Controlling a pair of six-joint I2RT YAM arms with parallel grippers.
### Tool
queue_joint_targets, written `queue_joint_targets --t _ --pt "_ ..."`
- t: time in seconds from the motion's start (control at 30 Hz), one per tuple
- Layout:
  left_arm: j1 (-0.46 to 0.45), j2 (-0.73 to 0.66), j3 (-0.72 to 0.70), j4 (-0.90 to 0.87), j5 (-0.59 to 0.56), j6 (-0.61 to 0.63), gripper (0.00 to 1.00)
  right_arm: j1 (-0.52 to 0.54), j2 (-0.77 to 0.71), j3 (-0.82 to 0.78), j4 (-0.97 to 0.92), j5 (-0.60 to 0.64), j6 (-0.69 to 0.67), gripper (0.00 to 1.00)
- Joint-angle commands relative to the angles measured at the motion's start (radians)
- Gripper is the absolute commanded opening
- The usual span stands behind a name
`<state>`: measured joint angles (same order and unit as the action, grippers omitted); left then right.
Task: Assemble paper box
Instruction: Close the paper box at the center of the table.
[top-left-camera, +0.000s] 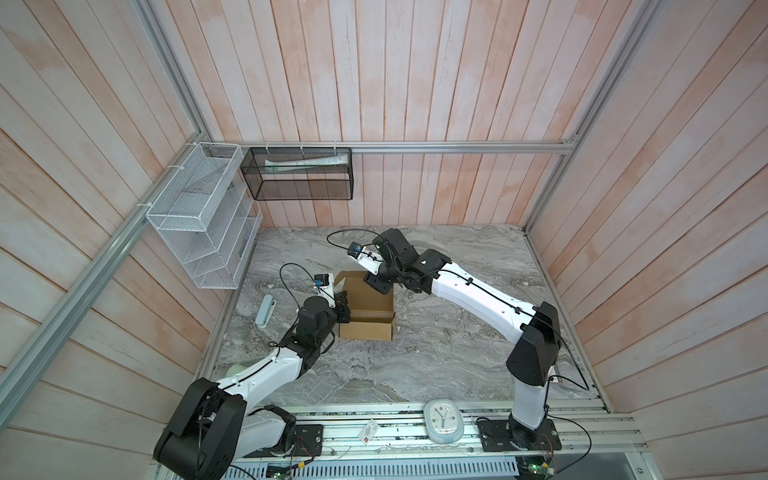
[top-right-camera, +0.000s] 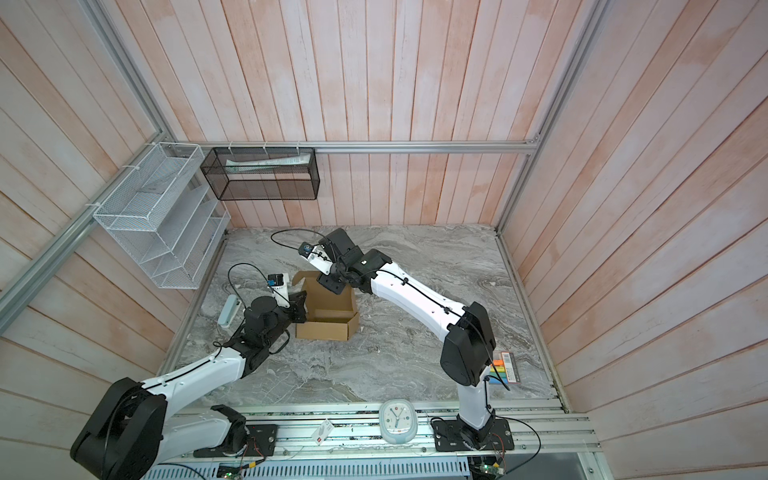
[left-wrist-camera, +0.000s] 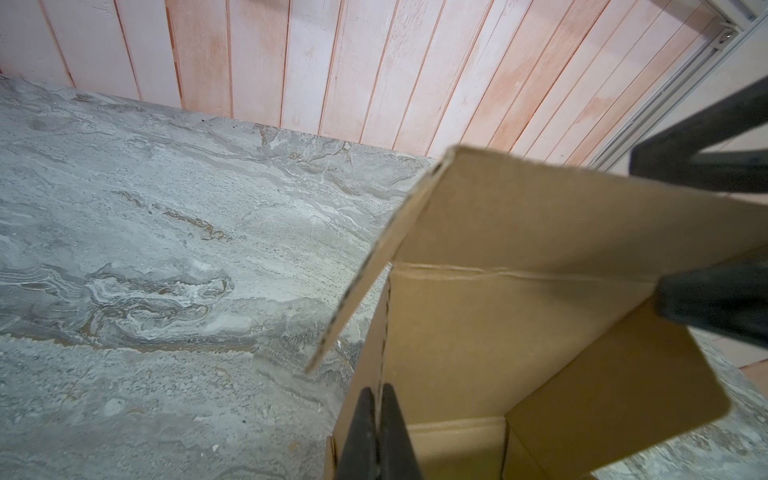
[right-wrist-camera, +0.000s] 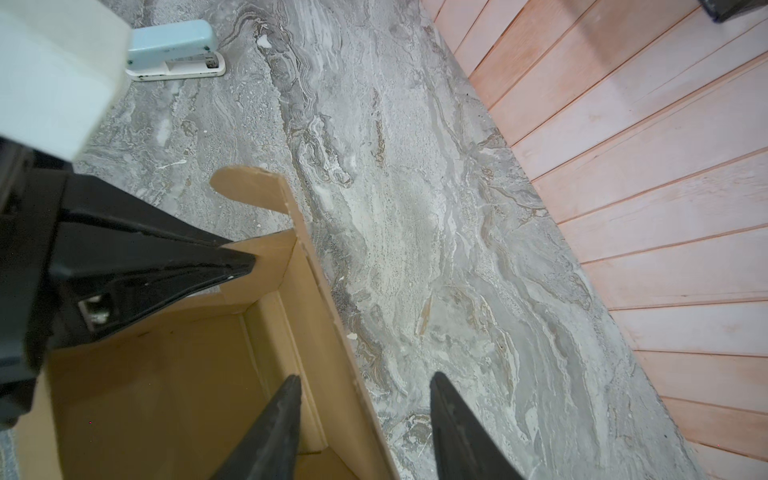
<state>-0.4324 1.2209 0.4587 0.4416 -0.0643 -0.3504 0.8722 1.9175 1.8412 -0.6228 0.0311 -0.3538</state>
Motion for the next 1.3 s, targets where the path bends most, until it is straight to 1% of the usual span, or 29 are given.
queue_joint_targets --t 0.0,0.13,0.53,0.63,0.77,1.0,1.1,1.27 --pt "-0.003 -0.007 0.009 -0.032 -0.019 0.022 0.00 -0.011 0.021 0.038 -0.031 -0.026 -0.023 0.51" --pt "-0.003 -0.002 0.014 -0.034 -0.019 0.022 0.00 -0.014 0.030 0.042 -0.034 -0.037 -0.036 0.51" --pt "-0.003 0.000 0.024 -0.047 -0.020 0.038 0.00 -0.025 0.051 0.047 -0.059 -0.061 -0.068 0.41" --pt "-0.003 0.004 0.026 -0.046 -0.020 0.038 0.00 -0.025 0.058 0.055 -0.070 -0.063 -0.074 0.38" --pt "-0.003 0.012 0.031 -0.044 -0.019 0.038 0.00 -0.025 0.060 0.058 -0.080 -0.064 -0.079 0.31" --pt "-0.003 0.015 0.038 -0.044 -0.023 0.037 0.00 -0.025 0.055 0.056 -0.085 -0.064 -0.080 0.22" --pt "-0.003 0.015 0.039 -0.047 -0.028 0.037 0.00 -0.025 0.053 0.054 -0.086 -0.066 -0.083 0.19" --pt "-0.003 0.015 0.044 -0.057 -0.036 0.029 0.01 -0.024 0.054 0.055 -0.098 -0.068 -0.083 0.16"
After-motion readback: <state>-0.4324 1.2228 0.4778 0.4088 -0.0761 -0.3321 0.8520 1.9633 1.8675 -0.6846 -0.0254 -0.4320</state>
